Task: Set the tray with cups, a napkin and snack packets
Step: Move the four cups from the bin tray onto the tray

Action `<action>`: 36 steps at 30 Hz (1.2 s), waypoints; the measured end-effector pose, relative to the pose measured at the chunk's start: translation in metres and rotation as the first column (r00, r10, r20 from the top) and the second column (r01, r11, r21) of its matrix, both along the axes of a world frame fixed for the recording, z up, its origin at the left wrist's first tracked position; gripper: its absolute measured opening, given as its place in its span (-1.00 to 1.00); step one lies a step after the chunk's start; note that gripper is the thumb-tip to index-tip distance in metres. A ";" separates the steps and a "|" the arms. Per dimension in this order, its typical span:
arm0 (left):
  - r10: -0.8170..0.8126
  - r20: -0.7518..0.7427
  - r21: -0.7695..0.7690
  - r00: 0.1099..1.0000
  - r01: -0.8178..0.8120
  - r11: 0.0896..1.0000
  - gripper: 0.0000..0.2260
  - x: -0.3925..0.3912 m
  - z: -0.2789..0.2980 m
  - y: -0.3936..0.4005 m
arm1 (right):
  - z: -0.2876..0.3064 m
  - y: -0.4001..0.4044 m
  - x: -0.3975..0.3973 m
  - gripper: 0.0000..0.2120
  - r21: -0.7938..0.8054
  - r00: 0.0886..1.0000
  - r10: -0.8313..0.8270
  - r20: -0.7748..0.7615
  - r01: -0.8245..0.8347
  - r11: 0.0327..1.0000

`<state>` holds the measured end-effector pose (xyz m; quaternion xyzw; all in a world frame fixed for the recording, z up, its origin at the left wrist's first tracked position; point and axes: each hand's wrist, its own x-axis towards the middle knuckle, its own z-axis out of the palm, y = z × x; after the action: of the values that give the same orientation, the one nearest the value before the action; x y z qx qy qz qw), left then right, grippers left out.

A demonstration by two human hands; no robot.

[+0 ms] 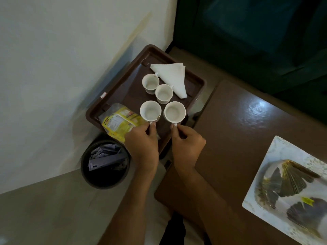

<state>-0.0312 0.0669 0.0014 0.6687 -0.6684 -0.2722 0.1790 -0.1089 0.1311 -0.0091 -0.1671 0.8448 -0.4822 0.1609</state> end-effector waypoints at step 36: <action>-0.427 -0.166 0.089 0.889 0.445 0.891 -0.87 -0.199 -0.019 0.405 | -0.032 0.426 -0.167 -0.97 0.088 0.887 -0.452 -0.098 0.460 0.884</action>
<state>-0.2301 0.4724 -0.0180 0.4901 -0.7688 -0.3934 0.1181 -0.2762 0.5567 -0.0409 0.0272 0.8908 -0.4531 0.0200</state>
